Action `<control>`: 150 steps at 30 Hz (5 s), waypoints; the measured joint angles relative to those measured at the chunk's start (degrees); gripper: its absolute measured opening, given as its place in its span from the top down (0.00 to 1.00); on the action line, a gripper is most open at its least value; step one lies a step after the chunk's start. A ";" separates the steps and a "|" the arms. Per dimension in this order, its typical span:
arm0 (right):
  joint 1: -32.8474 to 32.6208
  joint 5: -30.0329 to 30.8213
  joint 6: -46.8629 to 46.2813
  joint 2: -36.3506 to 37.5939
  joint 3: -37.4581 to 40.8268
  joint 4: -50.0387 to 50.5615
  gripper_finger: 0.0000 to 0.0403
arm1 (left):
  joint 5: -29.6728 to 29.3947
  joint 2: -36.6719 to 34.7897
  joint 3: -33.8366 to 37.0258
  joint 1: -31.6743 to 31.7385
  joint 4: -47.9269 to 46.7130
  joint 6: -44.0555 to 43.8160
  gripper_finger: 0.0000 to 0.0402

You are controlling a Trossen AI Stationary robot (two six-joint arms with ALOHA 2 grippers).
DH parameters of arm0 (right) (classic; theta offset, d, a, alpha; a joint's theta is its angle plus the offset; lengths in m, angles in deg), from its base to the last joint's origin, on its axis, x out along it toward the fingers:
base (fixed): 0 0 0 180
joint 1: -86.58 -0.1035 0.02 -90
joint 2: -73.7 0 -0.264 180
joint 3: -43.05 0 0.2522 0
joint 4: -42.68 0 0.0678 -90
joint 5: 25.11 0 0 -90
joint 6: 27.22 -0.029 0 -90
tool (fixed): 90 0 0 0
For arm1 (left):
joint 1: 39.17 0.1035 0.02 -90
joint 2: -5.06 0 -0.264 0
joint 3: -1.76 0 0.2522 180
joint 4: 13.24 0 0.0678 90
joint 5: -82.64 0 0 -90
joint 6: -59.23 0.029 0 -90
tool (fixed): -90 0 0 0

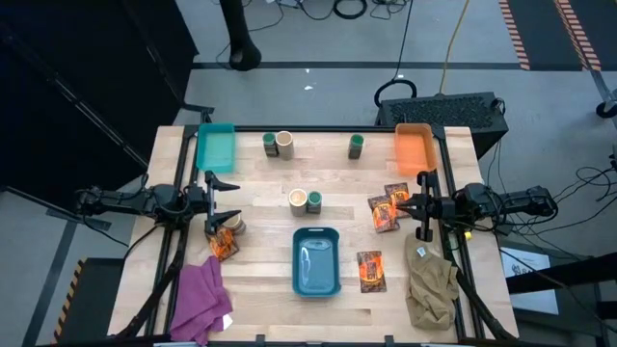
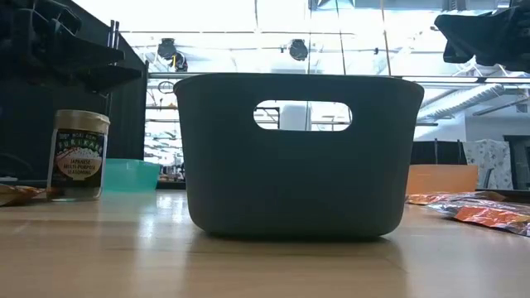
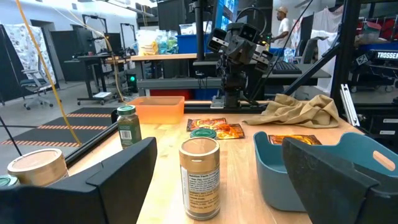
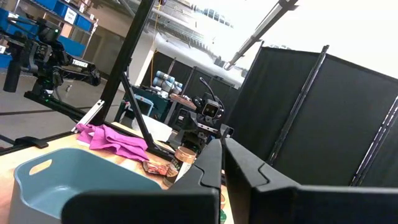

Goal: Sort spices by type

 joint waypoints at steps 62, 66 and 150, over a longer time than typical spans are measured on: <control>0.00 0.00 -0.01 0.00 0.00 0.00 1.00 | 0.00 0.00 0.01 -0.01 -0.01 0.00 0.13; -0.01 0.00 -0.01 0.00 0.02 0.00 1.00 | -0.02 0.00 0.02 0.00 0.00 0.00 0.13; 7.37 15.99 -52.54 -36.84 -39.09 46.07 1.00 | -0.19 46.40 -26.97 0.74 8.56 -20.80 0.13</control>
